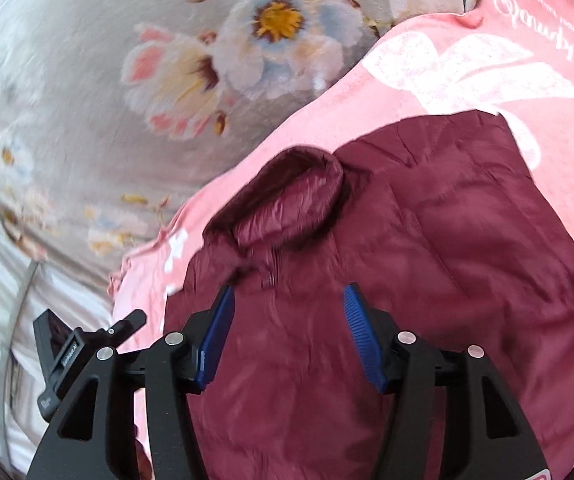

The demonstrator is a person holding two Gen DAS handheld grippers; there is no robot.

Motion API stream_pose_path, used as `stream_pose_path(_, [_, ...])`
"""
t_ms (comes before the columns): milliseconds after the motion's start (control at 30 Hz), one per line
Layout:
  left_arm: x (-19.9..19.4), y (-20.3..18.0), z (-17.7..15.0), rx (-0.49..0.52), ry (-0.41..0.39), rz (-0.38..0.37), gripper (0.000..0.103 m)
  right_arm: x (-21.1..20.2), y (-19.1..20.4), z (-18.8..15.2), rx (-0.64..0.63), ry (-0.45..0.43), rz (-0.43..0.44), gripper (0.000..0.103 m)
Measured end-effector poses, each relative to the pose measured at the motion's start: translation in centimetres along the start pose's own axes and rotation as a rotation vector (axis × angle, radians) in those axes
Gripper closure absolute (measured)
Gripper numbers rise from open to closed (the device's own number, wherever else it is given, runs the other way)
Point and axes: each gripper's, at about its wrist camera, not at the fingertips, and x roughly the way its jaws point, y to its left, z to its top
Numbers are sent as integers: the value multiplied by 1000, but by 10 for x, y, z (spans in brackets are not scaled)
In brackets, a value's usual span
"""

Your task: Fold large clothes

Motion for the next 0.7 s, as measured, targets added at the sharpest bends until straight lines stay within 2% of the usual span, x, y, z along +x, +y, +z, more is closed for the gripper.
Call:
stream_pose_path(200, [54,-6,26,-79,90,-32,20,38,-9,26,70,31,3,46])
stream_pose_path(300, [81,3,34,-154,141,-26,27,59,-12,29,129,76,13,46])
stream_pose_path(400, [96,3,39,-154,167,7,42,76,-9,32,140,108,18,59])
stream_pose_path(467, [102,0,41,-128,177,22,61,84,-2,35,102,121,9,84])
stream_pose_path(500, [104,-2,42,-112,181,30,68,85,1,36,79,126,10,89])
stream_pose_path(533, [105,-4,42,-92,182,41,80,85,7,38,44,123,10,94])
stream_pose_path(633, [100,-7,43,-38,160,46,90,70,29,37,-111,82,-13,95])
stream_pose_path(700, [91,-7,41,-3,138,40,91,59,41,31,-217,59,-40,95])
